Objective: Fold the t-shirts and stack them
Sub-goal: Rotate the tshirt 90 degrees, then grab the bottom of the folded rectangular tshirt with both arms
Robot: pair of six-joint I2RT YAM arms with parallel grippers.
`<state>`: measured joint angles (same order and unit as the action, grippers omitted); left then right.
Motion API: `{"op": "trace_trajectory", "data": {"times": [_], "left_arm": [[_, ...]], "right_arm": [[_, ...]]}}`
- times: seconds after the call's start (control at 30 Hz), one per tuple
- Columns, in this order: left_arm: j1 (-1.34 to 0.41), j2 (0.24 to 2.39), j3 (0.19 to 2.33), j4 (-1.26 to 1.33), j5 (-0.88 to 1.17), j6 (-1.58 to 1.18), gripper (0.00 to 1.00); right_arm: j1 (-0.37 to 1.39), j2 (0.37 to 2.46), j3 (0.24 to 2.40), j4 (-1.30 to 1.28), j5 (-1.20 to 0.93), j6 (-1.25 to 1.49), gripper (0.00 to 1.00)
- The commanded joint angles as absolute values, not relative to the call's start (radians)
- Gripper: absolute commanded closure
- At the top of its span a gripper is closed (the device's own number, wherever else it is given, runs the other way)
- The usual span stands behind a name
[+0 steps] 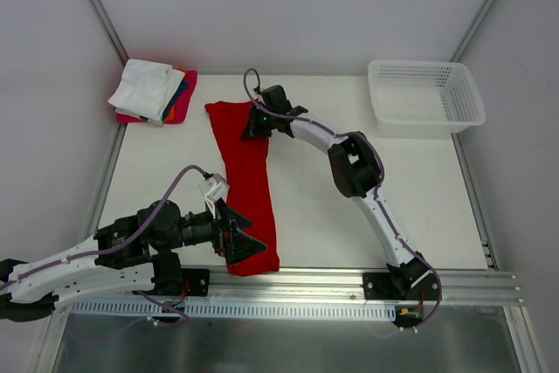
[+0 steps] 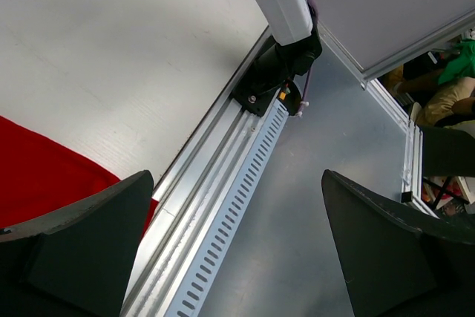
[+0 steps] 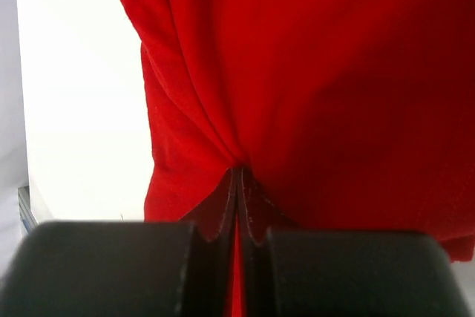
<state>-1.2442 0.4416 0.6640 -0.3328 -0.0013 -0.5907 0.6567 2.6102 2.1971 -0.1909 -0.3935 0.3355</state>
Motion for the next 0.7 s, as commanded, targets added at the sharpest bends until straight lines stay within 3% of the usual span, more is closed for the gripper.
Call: {"op": "trace_trajectory", "data": {"times": [0.0, 0.67], "left_arm": [[-1.249, 0.436, 0.67, -0.287, 0.032, -0.591, 0.01], [-1.247, 0.393, 0.632, -0.245, 0.06, -0.563, 0.01]], "right_arm": [[0.65, 2.534, 2.12, -0.212, -0.351, 0.31, 1.0], [0.56, 2.413, 1.951, -0.351, -0.097, 0.255, 0.99]]}}
